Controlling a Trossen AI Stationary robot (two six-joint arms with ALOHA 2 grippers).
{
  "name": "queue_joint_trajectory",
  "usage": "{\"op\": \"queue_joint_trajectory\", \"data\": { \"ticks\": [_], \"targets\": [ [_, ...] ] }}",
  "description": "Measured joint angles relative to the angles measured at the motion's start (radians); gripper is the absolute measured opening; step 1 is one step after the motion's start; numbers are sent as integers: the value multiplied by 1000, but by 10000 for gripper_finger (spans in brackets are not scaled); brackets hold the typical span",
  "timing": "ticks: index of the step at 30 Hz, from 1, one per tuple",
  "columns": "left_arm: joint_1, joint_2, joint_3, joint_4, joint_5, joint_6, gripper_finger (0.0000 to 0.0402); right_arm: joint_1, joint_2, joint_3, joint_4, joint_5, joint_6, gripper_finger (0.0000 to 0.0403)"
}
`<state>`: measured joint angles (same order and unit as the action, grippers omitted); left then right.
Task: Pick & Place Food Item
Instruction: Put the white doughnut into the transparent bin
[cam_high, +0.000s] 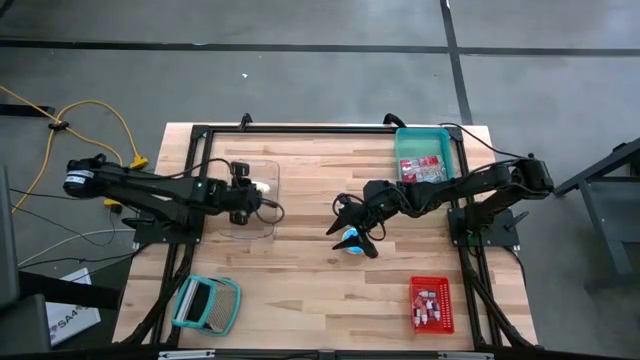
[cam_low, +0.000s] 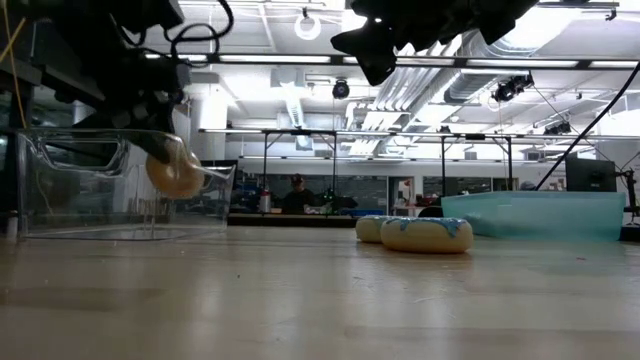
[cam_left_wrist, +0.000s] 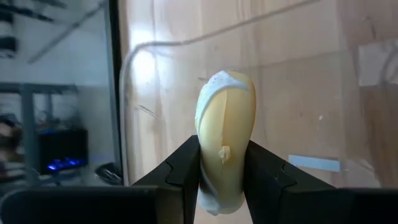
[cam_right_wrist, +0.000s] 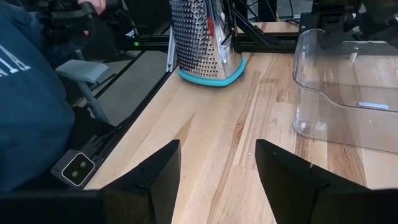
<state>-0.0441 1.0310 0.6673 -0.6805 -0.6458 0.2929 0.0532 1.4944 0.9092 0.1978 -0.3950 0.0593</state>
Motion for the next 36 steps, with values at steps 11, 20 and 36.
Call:
{"op": "queue_joint_trajectory", "data": {
  "ticks": [11,20,36],
  "targets": [
    [105,95,0,20,20,-29,96,0,0,0,0,-1,0,196],
    [108,112,0,93,21,-32,96,0,0,0,0,-1,0,196],
    [107,111,0,83,21,-106,96,0,0,0,0,-2,1,196]
  ]
}}
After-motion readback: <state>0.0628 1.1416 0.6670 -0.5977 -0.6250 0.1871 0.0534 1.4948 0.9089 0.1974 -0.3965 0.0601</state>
